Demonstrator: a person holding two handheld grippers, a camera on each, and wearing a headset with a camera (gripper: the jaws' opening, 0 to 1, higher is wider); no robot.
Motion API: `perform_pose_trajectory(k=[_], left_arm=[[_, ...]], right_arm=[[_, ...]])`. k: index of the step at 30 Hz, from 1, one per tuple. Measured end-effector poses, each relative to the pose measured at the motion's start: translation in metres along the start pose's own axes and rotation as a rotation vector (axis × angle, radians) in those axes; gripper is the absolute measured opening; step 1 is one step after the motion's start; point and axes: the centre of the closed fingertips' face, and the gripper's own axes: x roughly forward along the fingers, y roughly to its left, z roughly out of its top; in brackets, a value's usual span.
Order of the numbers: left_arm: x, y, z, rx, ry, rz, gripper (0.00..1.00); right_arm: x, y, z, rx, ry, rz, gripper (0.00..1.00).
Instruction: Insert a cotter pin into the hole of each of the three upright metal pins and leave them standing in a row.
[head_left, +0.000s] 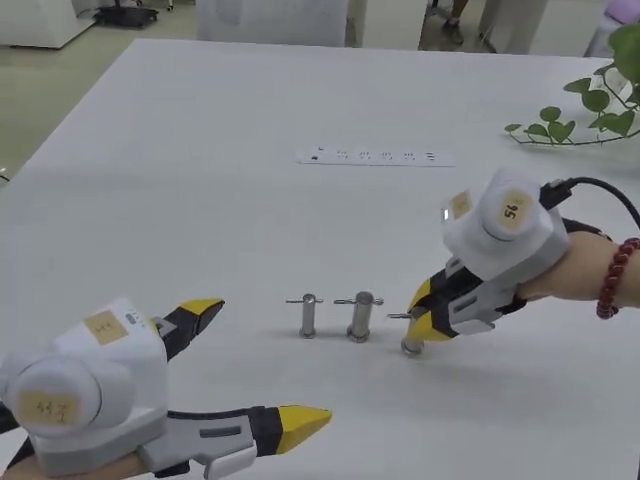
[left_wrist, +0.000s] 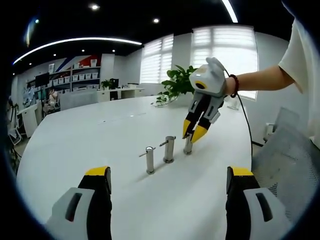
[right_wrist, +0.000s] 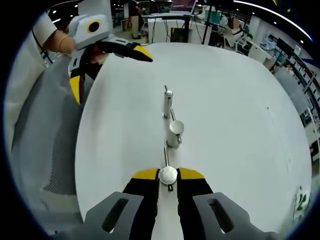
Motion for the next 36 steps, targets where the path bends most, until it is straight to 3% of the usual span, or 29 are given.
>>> perform_pose_trajectory(k=[18, 36], left_arm=[[0.001, 0.000, -0.001, 0.001, 0.008, -0.006, 0.92], [0.001, -0.002, -0.002, 0.008, 0.015, -0.016, 0.91]], right_arm=[[-0.002, -0.013, -0.005, 0.011, 0.007, -0.002, 0.14], [0.000, -0.009, -0.002, -0.031, -0.023, 0.037, 0.14]])
